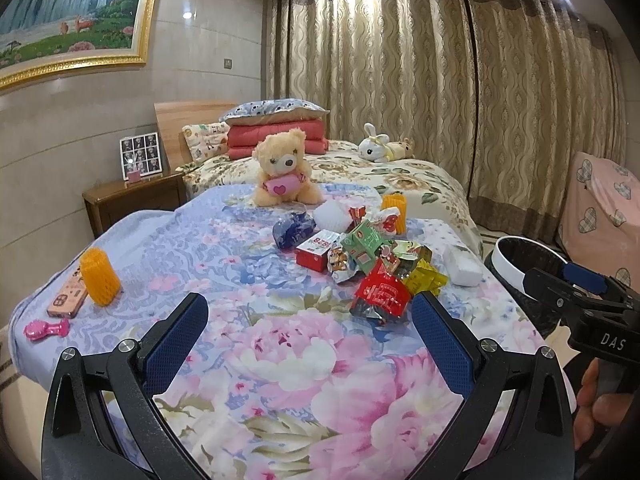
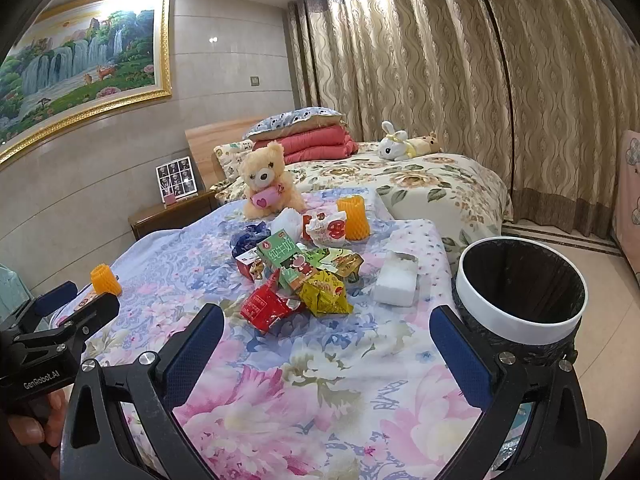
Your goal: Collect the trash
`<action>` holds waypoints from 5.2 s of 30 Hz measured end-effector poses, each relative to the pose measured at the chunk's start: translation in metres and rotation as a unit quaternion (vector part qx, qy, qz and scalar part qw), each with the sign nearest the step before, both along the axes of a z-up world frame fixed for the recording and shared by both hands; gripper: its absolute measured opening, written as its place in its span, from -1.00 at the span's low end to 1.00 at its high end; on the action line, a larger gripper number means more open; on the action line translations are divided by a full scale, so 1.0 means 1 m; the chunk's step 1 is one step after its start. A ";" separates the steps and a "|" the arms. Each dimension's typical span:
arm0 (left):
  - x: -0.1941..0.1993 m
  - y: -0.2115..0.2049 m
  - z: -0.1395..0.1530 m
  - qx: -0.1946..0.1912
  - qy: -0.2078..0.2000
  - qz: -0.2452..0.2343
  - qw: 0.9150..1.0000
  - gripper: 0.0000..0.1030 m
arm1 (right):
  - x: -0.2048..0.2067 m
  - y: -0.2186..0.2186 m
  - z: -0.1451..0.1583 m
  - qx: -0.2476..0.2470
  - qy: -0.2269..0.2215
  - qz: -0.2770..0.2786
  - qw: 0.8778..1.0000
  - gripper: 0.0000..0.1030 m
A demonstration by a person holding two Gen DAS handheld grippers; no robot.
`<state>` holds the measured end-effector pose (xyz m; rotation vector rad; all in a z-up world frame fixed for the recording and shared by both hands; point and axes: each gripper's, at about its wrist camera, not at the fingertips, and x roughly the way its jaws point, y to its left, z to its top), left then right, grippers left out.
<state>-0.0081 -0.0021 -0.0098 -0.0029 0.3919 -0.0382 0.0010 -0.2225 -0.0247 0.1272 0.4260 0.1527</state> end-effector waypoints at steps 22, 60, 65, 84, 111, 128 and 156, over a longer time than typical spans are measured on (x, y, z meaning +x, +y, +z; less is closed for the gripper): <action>0.078 -0.023 -0.030 -0.015 0.110 -0.068 0.992 0.78 | 0.063 -0.029 -0.028 0.032 0.111 0.005 0.993 0.81; 0.145 -0.029 -0.072 -0.074 0.213 -0.157 0.961 -0.97 | 0.175 0.005 -0.076 0.058 0.191 0.060 0.978 -0.30; 0.136 -0.031 -0.064 -0.069 0.205 -0.159 0.963 -0.97 | 0.160 0.002 -0.072 0.062 0.185 0.065 0.979 -0.65; 0.112 -0.112 -0.027 -0.039 0.174 -0.239 0.955 -0.97 | 0.085 -0.087 -0.025 0.086 0.135 0.005 0.987 -0.66; 0.156 -0.264 -0.007 0.013 0.175 -0.324 0.930 -0.97 | 0.084 -0.211 -0.004 0.080 0.120 -0.104 0.984 -0.66; 0.190 -0.309 -0.018 0.032 0.204 -0.333 0.920 -0.97 | 0.111 -0.249 -0.021 0.102 0.150 -0.113 0.977 -0.62; 0.159 -0.210 -0.040 -0.025 0.207 -0.255 0.944 0.19 | 0.108 -0.243 -0.026 0.139 0.159 -0.123 0.970 0.45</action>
